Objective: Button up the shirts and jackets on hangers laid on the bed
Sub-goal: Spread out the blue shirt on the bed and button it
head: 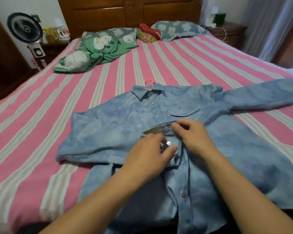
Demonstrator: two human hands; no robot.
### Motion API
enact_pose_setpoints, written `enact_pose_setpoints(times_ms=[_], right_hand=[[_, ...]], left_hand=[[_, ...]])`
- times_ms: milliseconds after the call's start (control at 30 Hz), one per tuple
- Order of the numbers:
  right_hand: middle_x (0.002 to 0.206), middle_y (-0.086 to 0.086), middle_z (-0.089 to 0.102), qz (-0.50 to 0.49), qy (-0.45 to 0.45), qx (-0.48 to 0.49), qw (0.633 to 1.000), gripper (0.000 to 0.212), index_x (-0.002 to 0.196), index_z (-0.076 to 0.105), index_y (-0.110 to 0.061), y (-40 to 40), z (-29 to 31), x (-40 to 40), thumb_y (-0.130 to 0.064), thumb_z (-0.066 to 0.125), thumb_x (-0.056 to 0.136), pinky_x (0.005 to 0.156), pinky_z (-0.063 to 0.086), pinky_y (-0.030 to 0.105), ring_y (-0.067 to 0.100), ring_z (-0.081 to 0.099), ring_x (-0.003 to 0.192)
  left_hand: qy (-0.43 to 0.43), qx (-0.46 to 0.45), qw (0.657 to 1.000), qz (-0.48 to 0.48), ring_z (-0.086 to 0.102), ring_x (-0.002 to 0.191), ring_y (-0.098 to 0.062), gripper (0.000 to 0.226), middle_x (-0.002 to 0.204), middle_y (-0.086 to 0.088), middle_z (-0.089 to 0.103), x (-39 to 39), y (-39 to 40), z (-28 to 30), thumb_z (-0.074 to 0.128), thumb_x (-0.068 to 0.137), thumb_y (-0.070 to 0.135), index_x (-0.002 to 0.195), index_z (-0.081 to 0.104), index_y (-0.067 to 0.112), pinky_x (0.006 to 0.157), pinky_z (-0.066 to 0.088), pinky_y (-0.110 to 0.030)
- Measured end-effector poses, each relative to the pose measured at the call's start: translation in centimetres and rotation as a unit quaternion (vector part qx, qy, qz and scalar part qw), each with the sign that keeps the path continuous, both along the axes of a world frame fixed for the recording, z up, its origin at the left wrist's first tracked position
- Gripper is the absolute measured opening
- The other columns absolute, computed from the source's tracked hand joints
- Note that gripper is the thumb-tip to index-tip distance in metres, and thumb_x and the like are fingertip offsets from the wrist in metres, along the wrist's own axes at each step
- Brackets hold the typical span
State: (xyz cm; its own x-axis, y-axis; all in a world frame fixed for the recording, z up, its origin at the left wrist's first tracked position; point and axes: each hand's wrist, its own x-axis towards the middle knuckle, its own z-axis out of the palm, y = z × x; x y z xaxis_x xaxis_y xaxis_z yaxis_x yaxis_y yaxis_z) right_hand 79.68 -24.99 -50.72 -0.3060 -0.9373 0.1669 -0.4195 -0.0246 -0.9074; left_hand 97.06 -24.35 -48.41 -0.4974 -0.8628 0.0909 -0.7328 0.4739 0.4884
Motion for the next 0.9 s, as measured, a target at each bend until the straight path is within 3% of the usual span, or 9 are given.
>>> enact_pose_setpoints(times_ms=[67, 133, 233, 333, 433, 500, 600, 733, 900], right_hand=[[0.074, -0.007, 0.070, 0.007, -0.043, 0.007, 0.999, 0.020, 0.084, 0.074, -0.027, -0.3, -0.4, 0.2, -0.008, 0.071, 0.091, 0.069, 0.049, 0.017, 0.001, 0.058, 0.066], [0.074, 0.000, 0.069, 0.030, -0.041, 0.030, 0.998, 0.018, 0.088, 0.074, -0.024, -0.4, -0.7, 0.3, -0.007, 0.072, 0.090, 0.064, 0.046, 0.014, 0.001, 0.055, 0.064], [0.081, 0.006, 0.074, 0.070, -0.099, 0.048, 0.991, 0.016, 0.088, 0.075, -0.019, -0.2, -0.7, 0.5, -0.002, 0.073, 0.088, 0.075, 0.052, 0.025, 0.007, 0.063, 0.073], [0.086, 0.009, 0.076, 0.080, -0.139, 0.055, 0.985, 0.012, 0.090, 0.077, -0.013, 0.6, -0.7, 0.6, -0.001, 0.073, 0.088, 0.079, 0.054, 0.030, 0.012, 0.066, 0.077], [0.085, 0.012, 0.076, 0.085, -0.130, 0.052, 0.986, 0.005, 0.088, 0.077, -0.009, 1.5, -0.4, 1.3, -0.005, 0.074, 0.088, 0.076, 0.052, 0.029, 0.011, 0.065, 0.075], [0.080, 0.009, 0.074, 0.097, -0.118, 0.058, 0.987, 0.005, 0.085, 0.076, -0.010, 2.2, -0.1, 1.9, -0.007, 0.074, 0.088, 0.074, 0.050, 0.026, 0.009, 0.062, 0.073], [0.084, 0.014, 0.074, 0.093, -0.128, 0.057, 0.986, 0.004, 0.087, 0.076, -0.008, 3.2, 0.5, 2.6, -0.009, 0.073, 0.089, 0.076, 0.052, 0.031, 0.012, 0.064, 0.075], [0.079, 0.004, 0.075, 0.116, -0.092, 0.051, 0.988, 0.010, 0.082, 0.076, -0.015, 4.2, 1.3, 3.2, -0.012, 0.072, 0.091, 0.074, 0.052, 0.029, 0.010, 0.066, 0.074], [0.081, 0.004, 0.076, 0.133, -0.063, 0.085, 0.985, 0.008, 0.083, 0.076, -0.014, 4.7, 1.0, 4.3, -0.013, 0.073, 0.090, 0.079, 0.057, 0.036, 0.025, 0.073, 0.082]], left_hand=[[-0.099, 0.038, 0.993, 0.056, 0.055, 0.111, -0.023, 0.068, 0.116, 0.000, 0.058, -0.9, 0.9, -1.3, 0.042, 0.081, 0.084, 0.117, 0.053, 0.027, 0.090, 0.048, -0.042], [-0.155, -0.003, 0.986, 0.058, 0.053, 0.118, -0.028, 0.067, 0.123, -0.002, 0.056, -1.2, 1.6, -2.1, 0.043, 0.081, 0.080, 0.119, 0.048, 0.025, 0.092, 0.049, -0.045], [-0.076, -0.002, 0.996, 0.050, 0.059, 0.112, -0.029, 0.031, 0.117, -0.001, 0.063, -0.1, 0.6, -2.0, 0.052, 0.091, 0.053, 0.109, 0.050, 0.027, 0.084, 0.049, -0.041], [-0.006, -0.007, 0.999, 0.034, 0.062, 0.108, -0.023, 0.024, 0.114, 0.004, 0.069, 1.7, -0.5, -1.5, 0.058, 0.092, 0.035, 0.116, 0.059, 0.030, 0.082, 0.050, -0.037], [0.090, -0.095, 0.991, 0.009, 0.060, 0.087, -0.014, 0.012, 0.091, 0.009, 0.066, 2.9, 0.0, -1.4, 0.061, 0.094, 0.033, 0.102, 0.069, 0.029, 0.070, 0.042, -0.028], [0.081, -0.172, 0.982, -0.008, 0.054, 0.070, -0.018, 0.015, 0.079, 0.009, 0.053, 3.7, 0.4, -1.5, 0.058, 0.094, 0.032, 0.090, 0.071, 0.026, 0.060, 0.042, -0.033], [-0.031, -0.294, 0.953, -0.063, 0.043, 0.058, -0.025, 0.010, 0.075, 0.001, 0.047, 4.7, 0.9, -1.8, 0.060, 0.085, 0.022, 0.078, 0.068, 0.021, 0.052, 0.028, -0.034], [-0.055, -0.312, 0.945, -0.083, 0.048, 0.068, -0.024, 0.005, 0.083, -0.002, 0.051, 5.9, 1.1, -2.5, 0.072, 0.084, 0.015, 0.084, 0.068, 0.018, 0.056, 0.030, -0.036], [-0.010, -0.355, 0.933, -0.065, 0.046, 0.064, -0.027, 0.015, 0.075, -0.006, 0.052, 6.8, 1.0, -3.1, 0.073, 0.087, 0.005, 0.078, 0.064, 0.011, 0.053, 0.037, -0.041]])
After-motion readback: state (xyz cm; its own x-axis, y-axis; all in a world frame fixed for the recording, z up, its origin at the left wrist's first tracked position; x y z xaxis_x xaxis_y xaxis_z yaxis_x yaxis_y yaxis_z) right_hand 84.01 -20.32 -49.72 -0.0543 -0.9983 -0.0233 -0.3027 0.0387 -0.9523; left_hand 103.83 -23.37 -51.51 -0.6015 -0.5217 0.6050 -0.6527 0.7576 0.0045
